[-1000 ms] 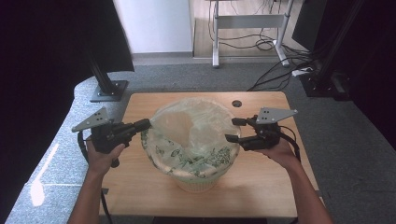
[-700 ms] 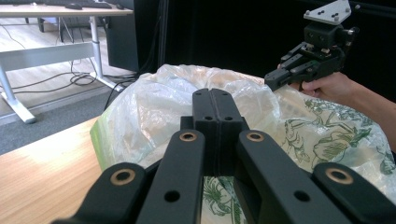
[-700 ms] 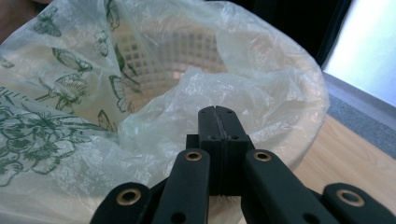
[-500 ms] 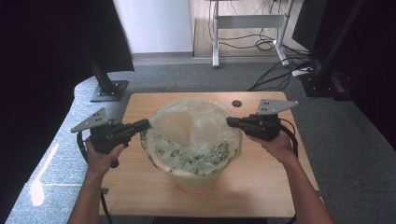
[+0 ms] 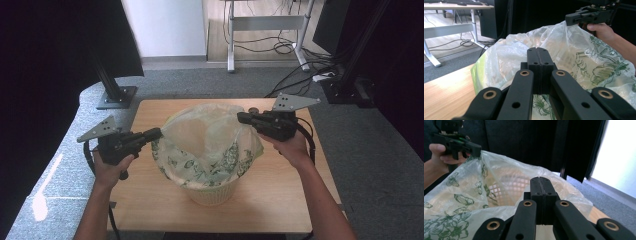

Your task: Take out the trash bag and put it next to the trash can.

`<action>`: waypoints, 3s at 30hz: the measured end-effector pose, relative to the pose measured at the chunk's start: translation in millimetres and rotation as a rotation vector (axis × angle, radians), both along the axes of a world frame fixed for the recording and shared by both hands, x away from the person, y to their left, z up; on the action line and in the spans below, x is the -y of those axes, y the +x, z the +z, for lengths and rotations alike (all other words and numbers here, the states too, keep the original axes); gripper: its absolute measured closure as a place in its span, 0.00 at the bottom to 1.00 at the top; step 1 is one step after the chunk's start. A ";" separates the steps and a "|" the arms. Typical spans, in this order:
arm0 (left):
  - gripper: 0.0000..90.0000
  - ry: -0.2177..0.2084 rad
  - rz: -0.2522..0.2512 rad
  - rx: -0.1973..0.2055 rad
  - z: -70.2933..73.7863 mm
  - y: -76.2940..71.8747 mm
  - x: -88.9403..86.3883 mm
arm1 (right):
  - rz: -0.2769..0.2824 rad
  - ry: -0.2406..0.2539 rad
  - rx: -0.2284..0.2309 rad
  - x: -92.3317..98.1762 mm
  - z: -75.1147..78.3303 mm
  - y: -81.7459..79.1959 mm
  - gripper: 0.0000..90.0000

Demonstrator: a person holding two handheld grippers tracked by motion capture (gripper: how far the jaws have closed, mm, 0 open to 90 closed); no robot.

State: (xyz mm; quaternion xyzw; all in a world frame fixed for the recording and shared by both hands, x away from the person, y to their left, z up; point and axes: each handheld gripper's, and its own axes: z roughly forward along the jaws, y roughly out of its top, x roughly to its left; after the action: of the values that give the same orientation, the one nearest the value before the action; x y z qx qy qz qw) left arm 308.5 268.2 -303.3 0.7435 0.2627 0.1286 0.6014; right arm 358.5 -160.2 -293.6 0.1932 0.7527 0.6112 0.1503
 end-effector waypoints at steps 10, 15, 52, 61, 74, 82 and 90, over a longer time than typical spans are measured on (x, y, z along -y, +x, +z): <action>1.00 -0.014 -0.008 -0.004 -1.6 0.8 1.0 | 0.066 -0.087 -0.138 -7.2 -1.8 10.1 0.34; 1.00 -0.008 -0.007 -0.001 -0.5 -0.3 0.6 | 0.025 -0.280 -0.147 -16.6 -10.0 11.5 0.78; 1.00 -0.012 -0.014 0.012 3.5 0.5 7.0 | 0.038 0.108 -0.057 23.9 8.2 26.9 0.54; 1.00 -0.015 -0.024 0.015 3.4 4.5 7.8 | 0.073 0.037 -0.130 7.5 -13.6 83.7 0.49; 1.00 -0.026 -0.035 0.019 2.0 7.7 8.8 | 0.105 -0.113 -0.173 -31.0 -32.0 109.6 0.54; 1.00 -0.029 -0.039 0.019 2.3 6.4 9.4 | 0.041 -0.196 -0.119 -39.5 -30.2 104.0 1.00; 1.00 -0.030 -0.037 0.016 0.8 6.0 9.4 | 0.043 -0.117 -0.093 -38.2 -21.1 99.7 1.00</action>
State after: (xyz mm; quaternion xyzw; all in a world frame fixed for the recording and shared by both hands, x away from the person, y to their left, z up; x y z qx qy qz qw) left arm 314.5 258.7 -302.4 0.7380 0.2459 0.1196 0.6169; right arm 458.2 -122.0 -314.7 0.1960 0.7973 0.5595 0.1133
